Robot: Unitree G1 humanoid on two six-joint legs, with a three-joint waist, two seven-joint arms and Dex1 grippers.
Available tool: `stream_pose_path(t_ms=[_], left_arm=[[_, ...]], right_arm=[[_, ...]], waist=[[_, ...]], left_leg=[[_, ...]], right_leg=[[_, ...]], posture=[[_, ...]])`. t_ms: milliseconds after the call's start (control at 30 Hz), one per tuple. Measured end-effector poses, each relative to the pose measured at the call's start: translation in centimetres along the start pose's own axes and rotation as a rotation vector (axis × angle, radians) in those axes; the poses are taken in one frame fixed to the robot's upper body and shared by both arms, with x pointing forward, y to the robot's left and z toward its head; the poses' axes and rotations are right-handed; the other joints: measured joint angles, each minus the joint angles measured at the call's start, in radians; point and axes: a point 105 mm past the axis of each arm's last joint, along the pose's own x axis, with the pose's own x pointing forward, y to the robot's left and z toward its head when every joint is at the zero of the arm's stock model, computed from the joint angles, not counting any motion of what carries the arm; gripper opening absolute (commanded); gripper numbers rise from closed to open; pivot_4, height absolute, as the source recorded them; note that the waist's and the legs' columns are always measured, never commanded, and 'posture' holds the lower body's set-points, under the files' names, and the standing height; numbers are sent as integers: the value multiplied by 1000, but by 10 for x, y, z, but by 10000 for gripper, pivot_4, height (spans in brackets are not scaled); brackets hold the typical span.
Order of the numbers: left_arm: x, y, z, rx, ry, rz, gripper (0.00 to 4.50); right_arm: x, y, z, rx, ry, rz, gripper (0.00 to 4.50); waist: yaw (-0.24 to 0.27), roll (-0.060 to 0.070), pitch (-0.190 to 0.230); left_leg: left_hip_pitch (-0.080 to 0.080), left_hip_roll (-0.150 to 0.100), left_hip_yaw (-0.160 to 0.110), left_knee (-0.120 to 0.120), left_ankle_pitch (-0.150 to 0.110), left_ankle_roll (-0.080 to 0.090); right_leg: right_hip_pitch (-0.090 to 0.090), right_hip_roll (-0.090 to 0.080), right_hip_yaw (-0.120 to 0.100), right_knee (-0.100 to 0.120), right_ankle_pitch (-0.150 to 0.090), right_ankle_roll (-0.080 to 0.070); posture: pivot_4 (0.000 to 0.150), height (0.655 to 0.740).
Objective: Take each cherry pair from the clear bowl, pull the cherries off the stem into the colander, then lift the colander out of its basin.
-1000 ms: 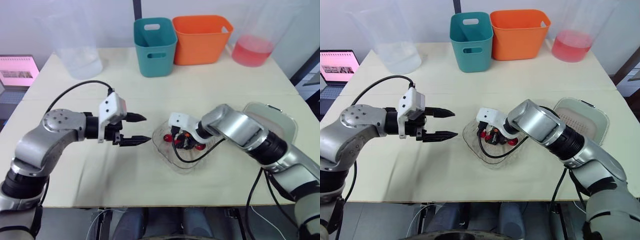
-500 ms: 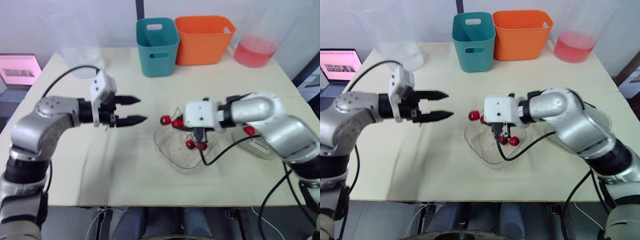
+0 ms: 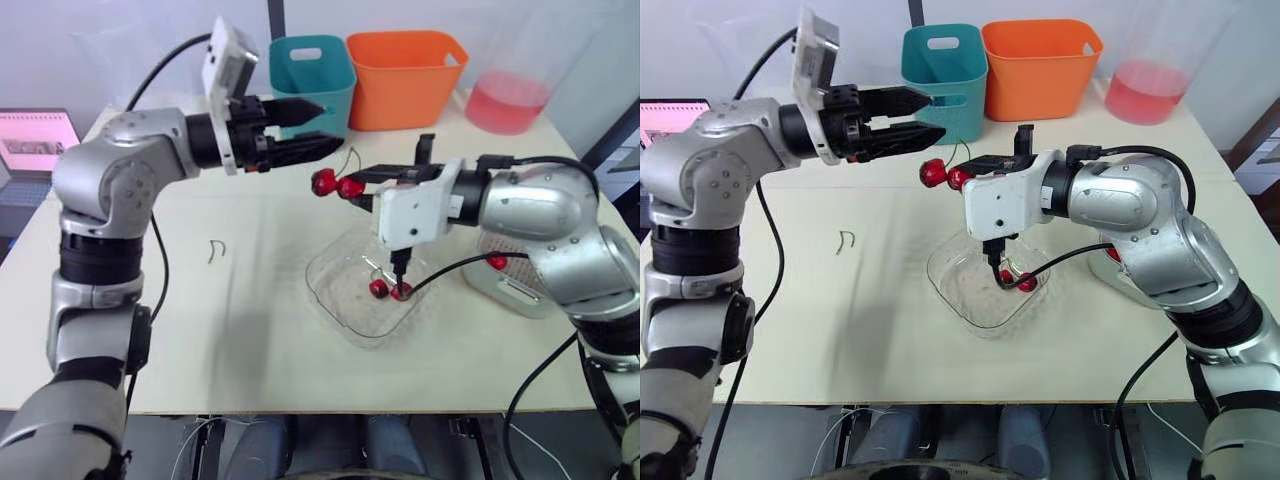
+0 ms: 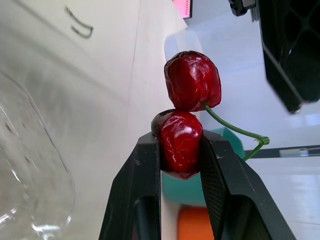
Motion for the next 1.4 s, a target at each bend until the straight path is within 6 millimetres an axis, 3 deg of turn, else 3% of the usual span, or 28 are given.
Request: stream_pose_path(t_ms=[400,467,633,867,900,1000,1100,1267,1400], left_arm=[[16,-3,-11,-70,30,-37,34787],[19,-4,-14,-76,42,-44,26867],[22,-3,-19,-91,53,-40,1083],[25,-5,-20,-103,51,-49,423],[25,-4,-20,-103,50,-46,0],[25,-4,-19,-97,45,-43,0],[22,-1,-15,-66,29,-35,0],[12,1,-6,-29,-18,-55,0],[4,0,0,-27,-63,-85,0]], right_arm=[[7,7,-3,-34,7,1,10654],[8,7,-2,-35,5,0,10140],[8,7,-2,-36,4,3,10140],[8,7,-2,-39,12,4,10140],[8,7,-3,-39,14,3,16384],[6,5,-4,-12,14,-3,28779],[0,9,-3,119,-20,8,43503],[-22,7,6,519,-144,0,44313],[-36,0,0,983,-252,-47,44313]], waist=[[-1,0,0],[-1,0,0],[-1,0,0],[-1,0,0],[-1,0,0],[-1,0,0],[0,0,0],[2,0,0],[2,0,0]], left_leg=[[0,0,0,0,0,0],[0,0,0,0,0,0],[0,0,0,0,0,0],[0,0,0,0,0,0],[0,0,0,0,0,0],[0,0,0,0,0,0],[0,1,0,0,0,0],[0,2,-1,0,0,0],[0,2,-2,0,0,0]], right_leg=[[-1,0,0,2,0,0],[-1,0,0,2,0,0],[-1,0,0,2,0,0],[-1,0,0,3,0,0],[-1,0,0,3,0,0],[-1,0,0,3,0,0],[-1,0,0,3,0,0],[-1,0,0,3,0,0],[0,0,0,3,0,0]], posture=[[1500,7400],[1500,7400],[1500,7400],[1500,7400],[1500,7400],[1500,7400],[1500,7400],[1500,7400],[1500,7400]])
